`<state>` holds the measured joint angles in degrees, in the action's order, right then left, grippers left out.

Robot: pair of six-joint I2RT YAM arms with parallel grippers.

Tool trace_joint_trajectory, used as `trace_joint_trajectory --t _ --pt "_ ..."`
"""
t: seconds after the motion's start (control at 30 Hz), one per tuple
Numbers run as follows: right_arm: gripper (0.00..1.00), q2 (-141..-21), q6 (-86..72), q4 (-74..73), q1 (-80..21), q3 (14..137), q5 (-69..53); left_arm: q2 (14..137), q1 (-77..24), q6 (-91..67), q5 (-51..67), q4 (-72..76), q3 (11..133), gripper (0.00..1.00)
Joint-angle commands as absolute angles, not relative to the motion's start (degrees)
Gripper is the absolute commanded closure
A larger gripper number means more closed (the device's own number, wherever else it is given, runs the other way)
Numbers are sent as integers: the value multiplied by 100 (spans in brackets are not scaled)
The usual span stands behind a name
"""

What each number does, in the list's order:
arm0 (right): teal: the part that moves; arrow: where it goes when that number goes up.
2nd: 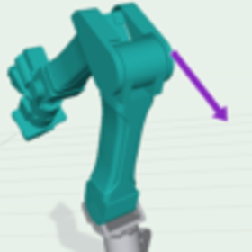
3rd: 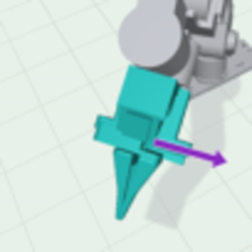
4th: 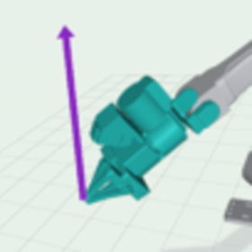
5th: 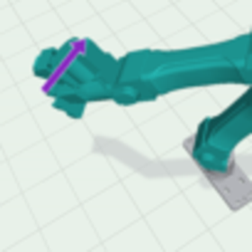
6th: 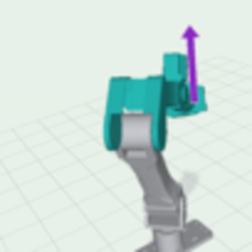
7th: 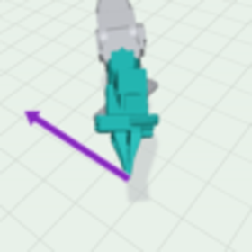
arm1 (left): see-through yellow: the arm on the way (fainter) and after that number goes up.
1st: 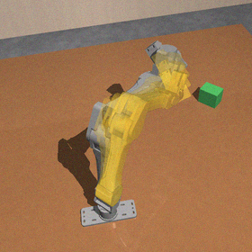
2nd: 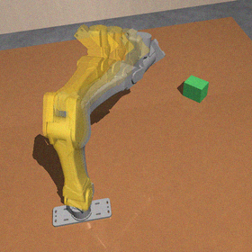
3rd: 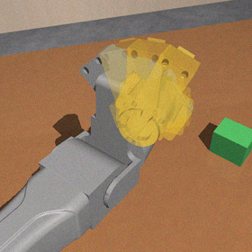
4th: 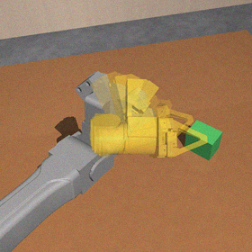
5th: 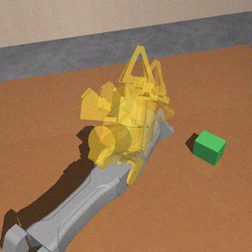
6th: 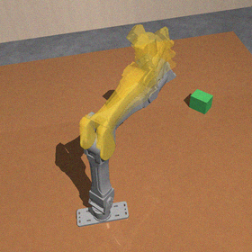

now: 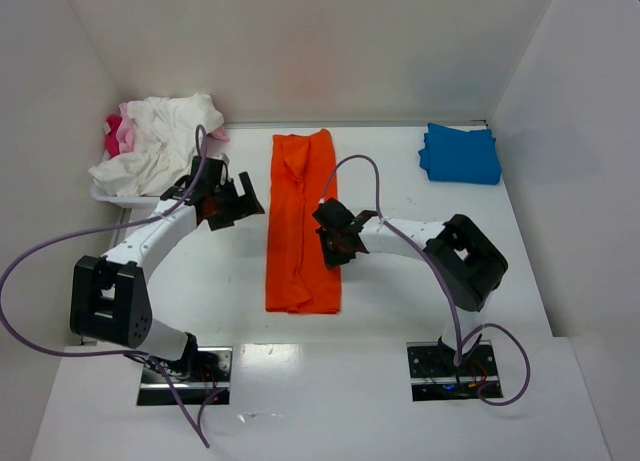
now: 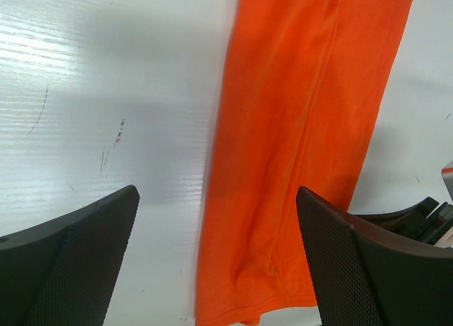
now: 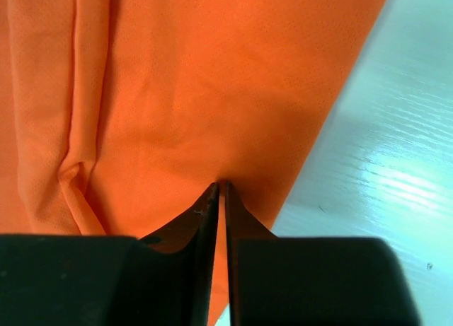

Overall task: Fold and stack the t-shirts
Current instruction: Rotate the tshirt 90 degrees

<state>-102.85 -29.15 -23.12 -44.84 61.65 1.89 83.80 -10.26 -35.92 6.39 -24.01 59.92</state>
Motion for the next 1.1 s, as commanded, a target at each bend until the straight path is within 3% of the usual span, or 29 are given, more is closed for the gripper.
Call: trace_joint_trajectory --t 0.0,0.03,0.13,0.23,0.3,0.43,0.73,1.07 --pt "65 -9964 -2918 -2980 -4438 6404 482 8420 -993 -3383 801 -2391 6073 0" --pt "49 -9811 -2853 -3031 -4395 6572 475 8470 -993 -3375 859 -2391 6204 0" --pt "24 -9651 -2647 -3019 -4141 7298 389 8503 -993 -3322 870 -2391 6358 0" --pt "11 -9921 -2345 -2787 -3741 8311 278 8620 -993 -3322 961 -2255 6580 0" --pt "7 -10132 -2110 -2786 -3637 8712 388 8771 -993 -3322 1040 -2143 6696 0" --pt "4 -11239 -1515 -2944 -3586 10572 674 8973 -993 -3322 1471 -1917 6790 0" --pt "4 -13717 -876 -3612 -3586 13459 1091 9266 -993 -3322 1421 -1846 6864 0" --pt "16 -14965 -703 -3735 -3586 14590 1526 9264 -850 -3346 1371 -1944 6697 0"
